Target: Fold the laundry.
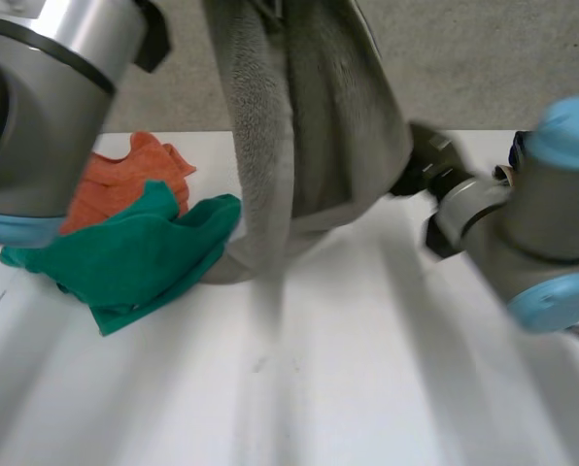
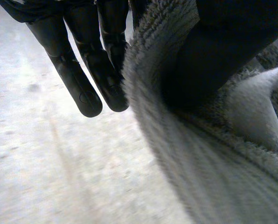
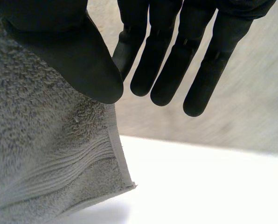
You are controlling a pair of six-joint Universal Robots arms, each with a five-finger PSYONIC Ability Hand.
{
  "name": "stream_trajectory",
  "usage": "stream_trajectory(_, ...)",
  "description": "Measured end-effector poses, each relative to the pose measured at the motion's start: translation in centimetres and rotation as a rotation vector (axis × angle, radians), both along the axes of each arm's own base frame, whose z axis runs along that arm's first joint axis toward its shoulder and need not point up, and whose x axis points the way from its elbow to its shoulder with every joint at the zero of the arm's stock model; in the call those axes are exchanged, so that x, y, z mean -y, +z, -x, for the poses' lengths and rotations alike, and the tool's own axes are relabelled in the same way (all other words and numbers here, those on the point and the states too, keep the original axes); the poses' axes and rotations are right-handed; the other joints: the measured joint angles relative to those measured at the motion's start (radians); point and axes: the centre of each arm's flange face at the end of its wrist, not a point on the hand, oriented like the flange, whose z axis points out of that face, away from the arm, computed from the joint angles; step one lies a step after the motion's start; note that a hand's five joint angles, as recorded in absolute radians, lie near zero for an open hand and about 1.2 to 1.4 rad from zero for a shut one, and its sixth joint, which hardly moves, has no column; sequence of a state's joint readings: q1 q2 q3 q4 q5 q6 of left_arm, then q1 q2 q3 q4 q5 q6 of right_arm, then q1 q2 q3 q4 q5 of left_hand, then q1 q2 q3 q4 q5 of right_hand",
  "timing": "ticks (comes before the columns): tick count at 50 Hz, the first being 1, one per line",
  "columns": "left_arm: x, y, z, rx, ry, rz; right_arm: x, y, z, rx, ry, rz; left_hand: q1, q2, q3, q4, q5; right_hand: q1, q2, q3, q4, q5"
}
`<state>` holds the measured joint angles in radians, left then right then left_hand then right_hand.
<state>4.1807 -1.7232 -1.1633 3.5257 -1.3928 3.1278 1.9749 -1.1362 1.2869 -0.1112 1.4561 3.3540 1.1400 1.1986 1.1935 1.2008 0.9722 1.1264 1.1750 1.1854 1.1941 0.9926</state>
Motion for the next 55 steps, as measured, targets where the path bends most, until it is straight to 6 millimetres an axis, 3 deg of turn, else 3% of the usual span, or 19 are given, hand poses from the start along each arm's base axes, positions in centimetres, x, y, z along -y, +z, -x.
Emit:
stream_trajectory(5, 1.3, -1.5, -1.8, 0.025, 0.065, -0.043, 0.6, 4.1, 2.2, -0.168, -0.059, 0.187, 0.000, 0.000, 0.000, 0.000, 0.000, 0.000, 0.000, 0.000, 0.002, 0.000)
stream_trajectory(6, 1.3, -1.5, -1.8, 0.025, 0.065, -0.043, 0.6, 4.1, 2.2, -0.168, -0.059, 0.187, 0.000, 0.000, 0.000, 0.000, 0.000, 0.000, 0.000, 0.000, 0.002, 0.000)
stream_trajectory(7, 1.6, -3.0, -2.1, 0.047, 0.075, -0.081, 0.3, 5.6, 2.7, -0.198, -0.070, 0.237, 0.000, 0.000, 0.000, 0.000, 0.000, 0.000, 0.000, 0.001, 0.002, 0.000)
stream_trajectory(9, 1.7, -4.2, -2.1, 0.065, 0.078, -0.113, -0.1, 6.8, 2.9, -0.210, -0.075, 0.269, 0.000, 0.000, 0.000, 0.000, 0.000, 0.000, 0.000, 0.003, 0.002, 0.000)
stream_trajectory(11, 1.7, -7.0, -2.1, 0.105, 0.075, -0.186, -1.1, 8.9, 3.3, -0.211, -0.080, 0.315, 0.000, 0.000, 0.000, 0.000, 0.000, 0.000, 0.000, 0.003, 0.002, 0.000)
stream_trajectory(14, 1.5, -10.4, -1.6, 0.155, 0.062, -0.273, -2.1, 10.2, 3.6, -0.207, -0.083, 0.341, 0.000, 0.000, 0.000, 0.000, 0.000, 0.000, 0.000, 0.003, 0.003, 0.000)
stream_trajectory(15, 1.5, -10.7, -1.6, 0.160, 0.060, -0.282, -2.2, 10.3, 3.7, -0.208, -0.084, 0.342, 0.000, 0.000, 0.000, 0.000, 0.000, 0.000, 0.000, 0.003, 0.003, 0.000)
stream_trajectory(20, 0.5, -16.3, -0.1, 0.257, 0.021, -0.417, -2.8, 9.6, 3.9, -0.284, -0.079, 0.334, 0.000, 0.000, 0.000, 0.000, 0.000, 0.000, 0.000, 0.003, 0.003, 0.000)
stream_trajectory(24, -0.1, -19.0, 0.6, 0.317, 0.005, -0.470, -2.9, 7.1, 4.0, -0.410, -0.063, 0.294, 0.000, 0.000, 0.000, 0.000, 0.000, 0.000, 0.000, 0.003, 0.003, 0.000)
stream_trajectory(25, -0.4, -20.2, 0.9, 0.351, 0.000, -0.488, -2.9, 5.2, 4.1, -0.486, -0.049, 0.262, -0.003, -0.009, -0.006, -0.011, -0.002, 0.000, 0.000, 0.003, 0.003, 0.000)
stream_trajectory(28, -0.9, -21.3, 1.3, 0.392, -0.012, -0.499, -2.9, 2.8, 4.3, -0.574, -0.030, 0.219, -0.269, -0.296, -0.287, -0.286, -0.238, 0.000, 0.000, 0.003, 0.003, 0.000)
stream_trajectory(30, -1.6, -21.9, 1.7, 0.422, -0.031, -0.505, -2.7, 1.2, 4.6, -0.628, -0.025, 0.190, -0.478, -0.488, -0.476, -0.491, -0.439, 0.000, 0.000, 0.003, 0.003, 0.000)
stream_trajectory(31, -1.9, -22.1, 1.8, 0.434, -0.039, -0.507, -2.6, 1.0, 4.7, -0.635, -0.026, 0.185, -0.478, -0.488, -0.476, -0.491, -0.439, 0.000, 0.000, 0.003, 0.003, 0.000)
stream_trajectory(33, -3.2, -22.4, 2.2, 0.476, -0.076, -0.508, -1.9, -0.2, 5.7, -0.673, -0.048, 0.160, -0.941, -0.946, -0.934, -0.953, -0.886, 0.000, 0.000, 0.003, 0.003, 0.000)
stream_trajectory(38, -4.5, -21.0, 1.9, 0.524, -0.107, -0.463, -0.1, -1.3, 8.1, -0.708, -0.126, 0.145, -0.951, -0.992, -0.982, -0.998, -0.924, 0.000, 0.000, 0.003, 0.003, 0.000)
stream_trajectory(42, -2.4, -18.7, -0.4, 0.509, -0.025, -0.413, 1.4, -1.5, 10.1, -0.734, -0.196, 0.161, -0.951, -0.992, -0.982, -0.998, -0.924, 0.000, 0.000, 0.003, 0.003, 0.000)
stream_trajectory(48, 3.1, -16.7, -5.2, 0.462, 0.171, -0.396, 2.6, -2.3, 12.4, -0.804, -0.254, 0.170, -0.951, -0.992, -0.982, -0.997, -0.924, 0.000, 0.000, 0.003, 0.003, 0.000)
stream_trajectory(51, 5.3, -17.0, -7.0, 0.453, 0.237, -0.416, 2.6, -2.9, 12.6, -0.826, -0.249, 0.157, -0.950, -0.992, -0.982, -0.998, -0.924, 0.000, 0.000, 0.003, 0.003, 0.000)
stream_trajectory(55, 7.4, -18.9, -8.3, 0.477, 0.282, -0.463, 2.5, -3.8, 12.6, -0.837, -0.234, 0.138, -0.949, -0.992, -0.982, -0.997, -0.924, 0.000, 0.000, 0.003, 0.003, 0.000)
